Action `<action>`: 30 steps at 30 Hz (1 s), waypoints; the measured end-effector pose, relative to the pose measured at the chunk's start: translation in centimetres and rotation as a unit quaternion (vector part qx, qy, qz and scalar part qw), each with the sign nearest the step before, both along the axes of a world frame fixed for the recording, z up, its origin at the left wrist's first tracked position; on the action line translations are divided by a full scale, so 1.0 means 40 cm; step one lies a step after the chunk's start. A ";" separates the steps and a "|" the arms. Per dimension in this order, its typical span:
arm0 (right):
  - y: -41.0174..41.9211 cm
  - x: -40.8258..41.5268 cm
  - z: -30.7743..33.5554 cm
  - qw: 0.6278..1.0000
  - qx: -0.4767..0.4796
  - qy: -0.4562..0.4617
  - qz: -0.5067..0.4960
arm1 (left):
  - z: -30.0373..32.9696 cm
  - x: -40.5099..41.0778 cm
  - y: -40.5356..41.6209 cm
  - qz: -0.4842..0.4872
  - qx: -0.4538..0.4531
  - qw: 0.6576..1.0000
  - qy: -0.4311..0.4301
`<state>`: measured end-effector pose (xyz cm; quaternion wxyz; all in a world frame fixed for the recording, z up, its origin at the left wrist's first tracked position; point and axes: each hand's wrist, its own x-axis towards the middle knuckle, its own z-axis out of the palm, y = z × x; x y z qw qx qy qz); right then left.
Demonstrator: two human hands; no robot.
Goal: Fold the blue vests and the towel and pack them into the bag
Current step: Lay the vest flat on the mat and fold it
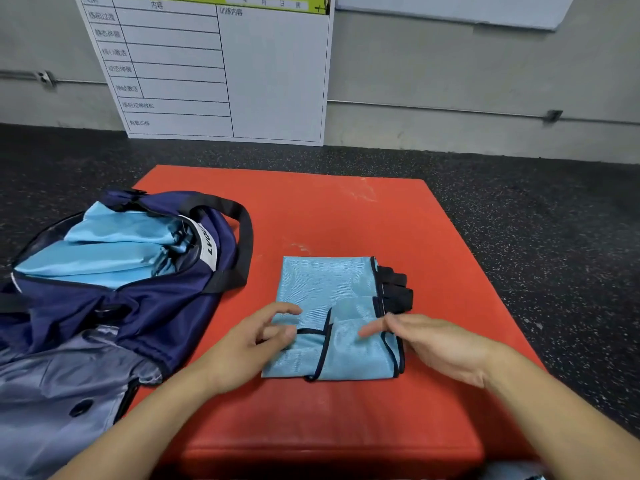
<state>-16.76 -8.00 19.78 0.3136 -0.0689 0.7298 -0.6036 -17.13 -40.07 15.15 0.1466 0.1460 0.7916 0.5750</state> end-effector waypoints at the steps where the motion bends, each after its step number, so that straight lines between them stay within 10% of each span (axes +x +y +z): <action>1: -0.005 0.000 0.000 0.999 0.043 0.024 0.023 | 0.012 0.007 -0.005 -0.025 0.004 1.000 -0.003; 10: -0.024 -0.048 -0.007 0.984 0.057 0.152 -0.065 | 0.014 0.021 -0.041 -0.118 -0.045 0.992 0.010; 20: -0.048 -0.111 -0.072 0.980 0.106 0.099 -0.137 | 0.005 -0.031 -0.003 0.079 0.003 0.997 0.009; 30: -0.031 -0.078 -0.052 0.983 0.165 0.066 -0.045 | 0.010 -0.011 -0.015 -0.003 -0.083 0.997 -0.001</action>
